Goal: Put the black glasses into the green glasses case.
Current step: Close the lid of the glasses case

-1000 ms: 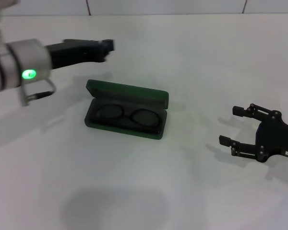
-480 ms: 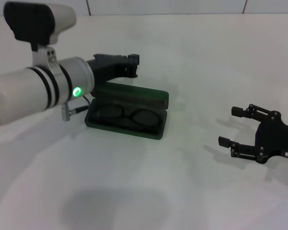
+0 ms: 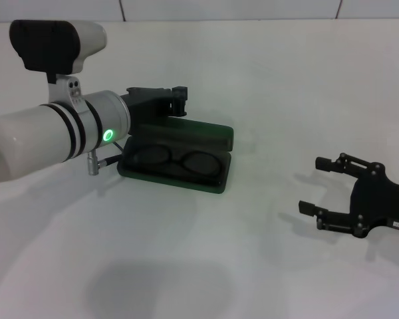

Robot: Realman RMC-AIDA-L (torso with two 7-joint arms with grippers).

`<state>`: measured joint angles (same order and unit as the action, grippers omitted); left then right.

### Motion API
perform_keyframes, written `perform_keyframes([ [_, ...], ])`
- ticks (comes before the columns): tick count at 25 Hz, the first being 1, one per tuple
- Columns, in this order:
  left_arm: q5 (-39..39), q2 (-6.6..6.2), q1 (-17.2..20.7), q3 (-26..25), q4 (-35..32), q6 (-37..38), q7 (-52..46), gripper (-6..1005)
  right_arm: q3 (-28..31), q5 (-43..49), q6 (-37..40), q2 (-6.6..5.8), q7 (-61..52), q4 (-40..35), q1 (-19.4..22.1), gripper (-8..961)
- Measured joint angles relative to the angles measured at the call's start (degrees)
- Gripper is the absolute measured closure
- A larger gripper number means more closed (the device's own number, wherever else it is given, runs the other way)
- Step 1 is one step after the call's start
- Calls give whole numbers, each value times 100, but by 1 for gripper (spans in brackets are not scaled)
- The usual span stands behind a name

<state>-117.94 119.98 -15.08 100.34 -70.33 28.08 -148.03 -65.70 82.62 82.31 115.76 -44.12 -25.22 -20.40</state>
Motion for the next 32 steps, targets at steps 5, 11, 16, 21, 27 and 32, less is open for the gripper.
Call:
perform_keyframes([
  [5,-1,-5,0,-17,15,-4,-2,985,-43,12,72,-1,4,0,3,151],
  [11,4,-7,-65,-12,133,-8,-5,985,-47,18,73,-1,7,0,3,150],
  [16,33,-5,-172,-9,316,-1,-6,985,-80,26,58,-1,9,6,1,150],
  [21,11,-2,-201,-6,354,18,-7,985,-104,27,25,-1,9,9,1,150],
  [27,8,-4,-202,-5,382,38,8,984,-101,27,21,-1,9,9,-9,150],
  [32,8,-4,-149,24,414,11,143,984,-92,26,21,-1,8,9,-17,151],
])
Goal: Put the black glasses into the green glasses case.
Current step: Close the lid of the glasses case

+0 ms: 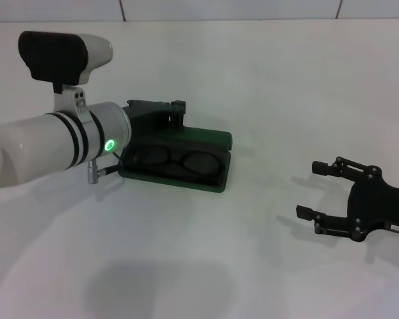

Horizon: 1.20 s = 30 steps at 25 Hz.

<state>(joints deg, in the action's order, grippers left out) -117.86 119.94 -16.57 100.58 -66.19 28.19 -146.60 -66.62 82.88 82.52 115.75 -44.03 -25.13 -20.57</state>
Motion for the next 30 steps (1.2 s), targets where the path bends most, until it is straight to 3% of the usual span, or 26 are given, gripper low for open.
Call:
perform_keyframes([
  [22,117,21,161,38,96,-181,337,984,26,-27,0,-9,0,-9,-23,151],
  [30,916,21,195,41,307,-245,1131,983,35,-27,0,-9,-18,-31,-30,150],
])
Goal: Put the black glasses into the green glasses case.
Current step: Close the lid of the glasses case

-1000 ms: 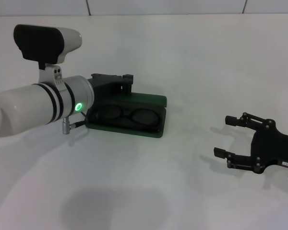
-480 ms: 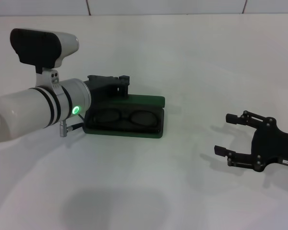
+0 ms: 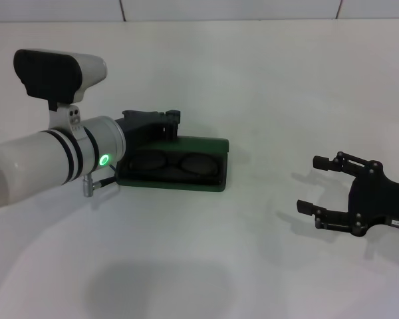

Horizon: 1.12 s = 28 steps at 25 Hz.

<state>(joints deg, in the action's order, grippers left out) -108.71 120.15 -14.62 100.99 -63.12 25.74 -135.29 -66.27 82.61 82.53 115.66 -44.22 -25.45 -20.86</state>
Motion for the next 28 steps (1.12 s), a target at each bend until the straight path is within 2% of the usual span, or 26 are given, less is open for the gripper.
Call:
perform_keyframes([
  [12,1200,11,31,21,373,-16,1575,983,0,-2,0,-9,-9,-5,3,150],
  [18,2119,15,-3,101,703,-89,2726,983,0,-11,0,-9,-23,-5,4,150],
  [28,3166,18,-45,100,1011,-88,3915,983,0,-17,17,-9,-36,-5,-4,150],
])
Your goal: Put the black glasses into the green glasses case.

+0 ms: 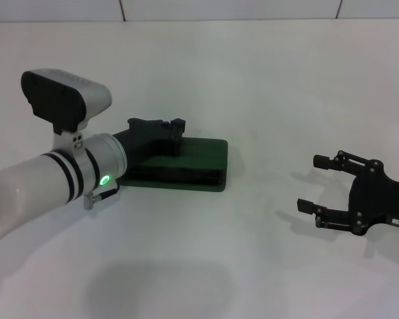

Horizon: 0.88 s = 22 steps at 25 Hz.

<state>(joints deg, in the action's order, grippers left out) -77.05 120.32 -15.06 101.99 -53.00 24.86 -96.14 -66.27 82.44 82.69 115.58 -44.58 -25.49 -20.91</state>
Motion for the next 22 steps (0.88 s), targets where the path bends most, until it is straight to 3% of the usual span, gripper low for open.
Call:
perform_keyframes([
  [6,971,-10,11,84,219,92,921,982,0,0,10,0,0,-10,1,150],
  [22,1049,-32,14,82,254,312,1106,982,0,-8,25,0,-2,-19,21,151],
])
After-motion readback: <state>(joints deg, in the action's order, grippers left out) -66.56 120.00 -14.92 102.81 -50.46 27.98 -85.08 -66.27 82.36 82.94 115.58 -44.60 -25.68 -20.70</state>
